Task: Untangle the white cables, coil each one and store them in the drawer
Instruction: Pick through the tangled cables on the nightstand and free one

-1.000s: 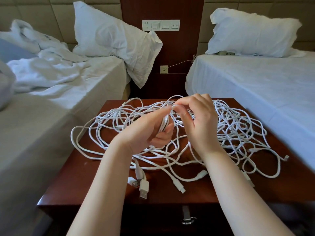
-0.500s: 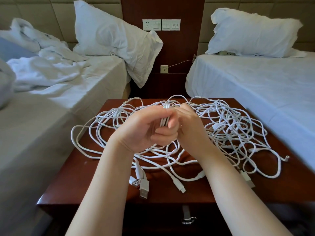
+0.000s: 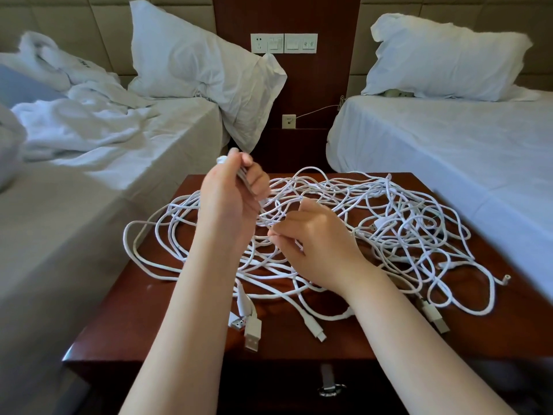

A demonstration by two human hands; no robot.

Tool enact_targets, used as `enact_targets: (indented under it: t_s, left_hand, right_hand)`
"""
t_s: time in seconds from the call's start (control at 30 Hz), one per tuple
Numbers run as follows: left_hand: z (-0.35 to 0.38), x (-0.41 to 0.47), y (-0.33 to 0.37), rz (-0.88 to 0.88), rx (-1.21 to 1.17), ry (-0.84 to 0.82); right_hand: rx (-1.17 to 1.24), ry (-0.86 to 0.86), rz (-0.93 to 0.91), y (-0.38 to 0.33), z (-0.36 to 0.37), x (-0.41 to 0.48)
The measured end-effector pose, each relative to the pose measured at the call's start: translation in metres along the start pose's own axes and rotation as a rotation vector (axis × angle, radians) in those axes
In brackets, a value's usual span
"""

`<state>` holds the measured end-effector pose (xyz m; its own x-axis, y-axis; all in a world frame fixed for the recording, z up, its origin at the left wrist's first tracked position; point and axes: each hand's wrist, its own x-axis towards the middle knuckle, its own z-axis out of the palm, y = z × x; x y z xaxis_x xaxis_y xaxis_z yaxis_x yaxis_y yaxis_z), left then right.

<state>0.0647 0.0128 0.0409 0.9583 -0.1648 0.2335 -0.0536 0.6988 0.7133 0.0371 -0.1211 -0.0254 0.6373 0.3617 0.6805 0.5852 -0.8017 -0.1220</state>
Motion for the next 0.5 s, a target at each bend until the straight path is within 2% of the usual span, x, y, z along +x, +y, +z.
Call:
enact_targets:
  t_s: [0.2,0.5]
  left_hand:
    - [-0.017,0.005,-0.002,0.082,0.065,0.186]
    - [0.0,-0.002,0.002,0.005,0.21,0.234]
  right_hand:
    - [0.049,0.08,0.024,0.0,-0.005,0.002]
    - [0.049,0.357,0.108,0.005,-0.014,0.004]
